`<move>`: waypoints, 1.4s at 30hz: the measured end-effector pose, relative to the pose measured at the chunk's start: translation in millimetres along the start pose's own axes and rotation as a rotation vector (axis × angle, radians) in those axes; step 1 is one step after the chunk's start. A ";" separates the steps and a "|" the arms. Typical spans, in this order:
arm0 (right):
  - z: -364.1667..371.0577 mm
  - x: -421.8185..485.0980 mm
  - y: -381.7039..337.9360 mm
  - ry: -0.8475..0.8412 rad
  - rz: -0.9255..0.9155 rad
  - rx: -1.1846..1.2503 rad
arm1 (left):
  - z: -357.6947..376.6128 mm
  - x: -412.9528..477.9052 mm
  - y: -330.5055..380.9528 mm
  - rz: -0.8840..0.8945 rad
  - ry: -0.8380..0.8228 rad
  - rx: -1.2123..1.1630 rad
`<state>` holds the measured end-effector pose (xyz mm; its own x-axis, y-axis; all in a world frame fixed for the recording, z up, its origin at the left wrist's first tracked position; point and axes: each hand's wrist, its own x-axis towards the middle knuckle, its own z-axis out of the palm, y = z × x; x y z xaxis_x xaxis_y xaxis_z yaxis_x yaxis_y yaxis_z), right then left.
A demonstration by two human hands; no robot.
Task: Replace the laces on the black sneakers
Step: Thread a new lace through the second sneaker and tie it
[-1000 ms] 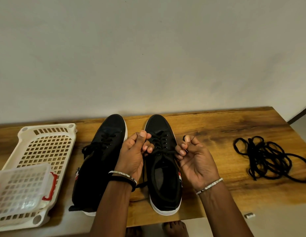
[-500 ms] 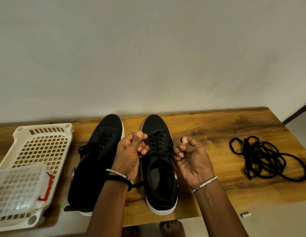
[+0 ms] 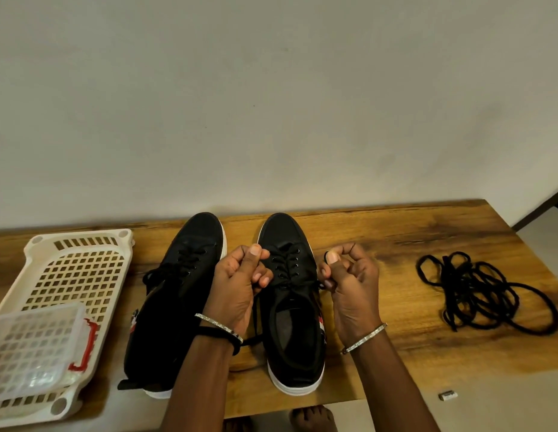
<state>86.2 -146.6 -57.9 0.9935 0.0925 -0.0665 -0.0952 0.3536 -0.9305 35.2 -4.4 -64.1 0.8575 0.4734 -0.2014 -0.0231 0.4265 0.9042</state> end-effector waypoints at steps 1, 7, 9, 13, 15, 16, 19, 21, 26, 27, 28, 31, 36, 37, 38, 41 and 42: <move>0.7 0.2 -1.8 -0.021 0.002 0.023 | 0.1 -1.5 0.2 0.008 -0.003 -0.005; -1.3 -0.5 -7.1 -0.142 0.026 0.089 | -2.4 -0.4 1.9 0.063 -0.089 0.103; -4.2 1.1 -5.5 -0.154 0.002 0.035 | -3.5 1.1 3.0 0.116 -0.078 0.163; -8.2 3.5 5.5 -0.091 -0.072 -0.171 | 1.5 1.0 1.5 0.218 -0.045 0.262; -8.4 2.9 9.2 -0.069 -0.097 -0.245 | -1.2 1.2 0.4 0.226 -0.043 0.259; -9.3 2.7 8.4 -0.088 -0.094 -0.256 | -4.0 1.3 -0.1 0.228 -0.054 0.257; -15.8 -0.4 -5.2 -0.277 -0.032 -0.195 | -13.6 0.4 3.5 0.260 -0.130 0.344; -22.2 -1.7 -15.9 -0.332 0.014 -0.165 | -17.5 0.6 6.9 0.296 -0.197 0.464; -39.3 5.8 -18.4 -0.268 -0.033 -0.554 | -28.6 0.7 10.0 0.370 -0.295 0.802; -41.6 6.9 -17.6 -0.287 -0.036 -0.649 | -30.0 0.9 10.6 0.383 -0.303 0.834; -43.7 7.1 -16.7 -0.325 -0.029 -0.715 | -31.2 1.4 11.1 0.398 -0.307 0.849; -47.6 6.6 -15.5 -0.444 -0.003 -0.784 | -31.7 2.6 13.0 0.471 -0.293 0.894; -48.8 9.5 -13.8 -0.477 -0.054 -0.859 | -27.8 3.0 12.6 0.484 -0.280 0.961; -47.8 9.6 -13.3 -0.458 -0.050 -0.851 | -26.3 3.1 11.7 0.484 -0.287 0.960; -46.6 9.5 -14.4 -0.427 -0.046 -0.830 | -24.5 2.9 11.5 0.482 -0.288 0.949; -41.1 8.0 -22.0 -0.374 -0.048 -0.633 | -24.0 2.3 13.9 0.400 -0.302 0.848; -39.8 7.7 -26.2 -0.376 -0.046 -0.531 | -25.4 2.8 15.5 0.358 -0.327 0.805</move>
<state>98.8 -192.2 -48.4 0.8971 0.4414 0.0190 0.0867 -0.1339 -0.9872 24.2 23.1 -60.3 0.9727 0.1816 0.1443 -0.0556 -0.4216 0.9051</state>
